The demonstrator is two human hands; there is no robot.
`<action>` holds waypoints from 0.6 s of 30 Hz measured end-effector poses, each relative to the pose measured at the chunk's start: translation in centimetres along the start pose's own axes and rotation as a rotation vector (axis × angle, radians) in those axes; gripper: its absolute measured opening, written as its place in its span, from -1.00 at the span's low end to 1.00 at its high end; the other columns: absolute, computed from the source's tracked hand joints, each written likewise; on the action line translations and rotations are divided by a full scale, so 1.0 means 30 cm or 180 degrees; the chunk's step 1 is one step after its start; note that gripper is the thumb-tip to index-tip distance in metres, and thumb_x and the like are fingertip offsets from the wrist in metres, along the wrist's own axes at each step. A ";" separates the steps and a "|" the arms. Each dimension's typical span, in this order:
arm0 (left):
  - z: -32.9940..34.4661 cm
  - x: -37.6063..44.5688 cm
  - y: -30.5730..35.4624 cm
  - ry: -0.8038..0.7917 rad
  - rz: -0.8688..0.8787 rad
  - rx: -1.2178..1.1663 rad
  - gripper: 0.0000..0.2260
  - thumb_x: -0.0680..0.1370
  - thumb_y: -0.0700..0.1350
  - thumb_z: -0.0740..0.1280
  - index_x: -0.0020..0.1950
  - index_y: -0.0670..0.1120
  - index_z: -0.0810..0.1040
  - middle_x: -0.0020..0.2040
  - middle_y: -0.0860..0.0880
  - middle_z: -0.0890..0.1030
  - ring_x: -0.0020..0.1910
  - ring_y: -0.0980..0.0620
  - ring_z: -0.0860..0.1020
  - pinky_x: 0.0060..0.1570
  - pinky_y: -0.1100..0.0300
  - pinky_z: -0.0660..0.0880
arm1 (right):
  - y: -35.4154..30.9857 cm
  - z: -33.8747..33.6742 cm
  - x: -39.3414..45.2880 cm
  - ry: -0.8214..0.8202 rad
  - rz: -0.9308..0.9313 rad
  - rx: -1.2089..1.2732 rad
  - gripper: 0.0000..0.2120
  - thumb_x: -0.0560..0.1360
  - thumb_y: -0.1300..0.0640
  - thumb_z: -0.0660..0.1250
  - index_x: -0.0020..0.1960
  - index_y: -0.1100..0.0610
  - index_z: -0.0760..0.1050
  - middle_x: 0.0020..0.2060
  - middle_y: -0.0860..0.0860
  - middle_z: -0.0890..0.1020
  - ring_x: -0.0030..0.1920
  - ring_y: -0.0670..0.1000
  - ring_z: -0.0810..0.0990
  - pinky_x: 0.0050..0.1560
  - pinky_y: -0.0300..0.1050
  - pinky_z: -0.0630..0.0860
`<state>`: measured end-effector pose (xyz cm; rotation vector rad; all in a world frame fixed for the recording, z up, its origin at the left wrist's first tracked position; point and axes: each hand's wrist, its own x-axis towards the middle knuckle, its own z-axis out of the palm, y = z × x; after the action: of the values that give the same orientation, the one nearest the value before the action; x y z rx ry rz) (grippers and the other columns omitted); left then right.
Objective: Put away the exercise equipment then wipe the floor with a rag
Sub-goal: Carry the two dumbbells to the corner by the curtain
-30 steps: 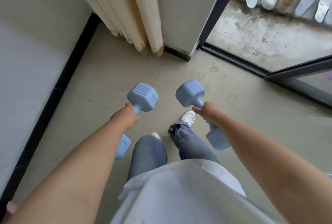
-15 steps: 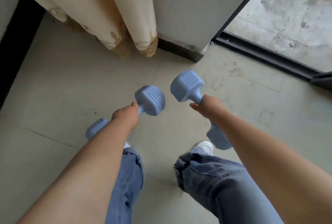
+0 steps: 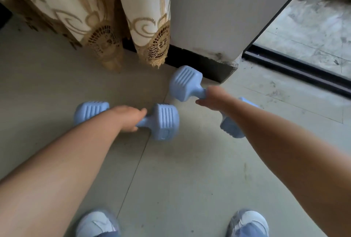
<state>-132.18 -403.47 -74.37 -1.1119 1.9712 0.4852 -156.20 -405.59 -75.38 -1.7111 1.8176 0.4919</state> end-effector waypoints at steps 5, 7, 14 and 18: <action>0.044 0.022 0.023 0.0001 0.0170 0.0029 -0.59 0.58 -0.13 0.23 0.40 -0.11 0.21 0.34 -0.11 0.45 0.32 -0.13 0.44 0.20 0.08 0.39 | -0.063 0.005 0.072 0.0154 -0.0116 0.0151 -0.64 0.52 0.02 0.28 0.25 0.18 0.44 0.13 0.13 0.57 0.13 0.14 0.54 0.00 -0.09 0.44; 0.066 0.022 0.032 -0.0031 0.0165 -0.0035 -0.58 0.58 -0.17 0.21 0.42 -0.10 0.19 0.34 -0.12 0.44 0.32 -0.13 0.43 0.19 0.07 0.39 | -0.080 0.000 0.099 0.0233 -0.0170 0.0146 -0.60 0.51 0.00 0.30 0.28 0.16 0.43 0.16 0.12 0.56 0.16 0.14 0.53 0.05 -0.09 0.46; 0.105 0.032 0.022 0.0040 0.0128 -0.0291 -0.60 0.58 -0.17 0.20 0.41 -0.04 0.24 0.34 -0.10 0.46 0.30 -0.13 0.46 0.16 0.06 0.42 | -0.141 -0.048 0.172 0.0291 -0.0552 -0.0143 -0.48 0.51 -0.02 0.30 0.40 0.14 0.31 0.24 0.14 0.52 0.24 0.16 0.49 0.14 -0.04 0.44; 0.116 0.032 0.018 0.0118 0.0117 -0.0499 -0.64 0.56 -0.19 0.21 0.35 -0.04 0.30 0.31 -0.08 0.48 0.27 -0.12 0.48 0.13 0.07 0.43 | -0.163 -0.063 0.208 0.0229 -0.0578 -0.0283 -0.48 0.52 -0.02 0.27 0.41 0.17 0.31 0.28 0.14 0.50 0.28 0.16 0.46 0.19 -0.05 0.42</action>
<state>-131.34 -401.42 -77.25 -1.1904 2.0164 0.6522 -151.68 -412.11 -77.31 -1.9557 1.6907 0.4457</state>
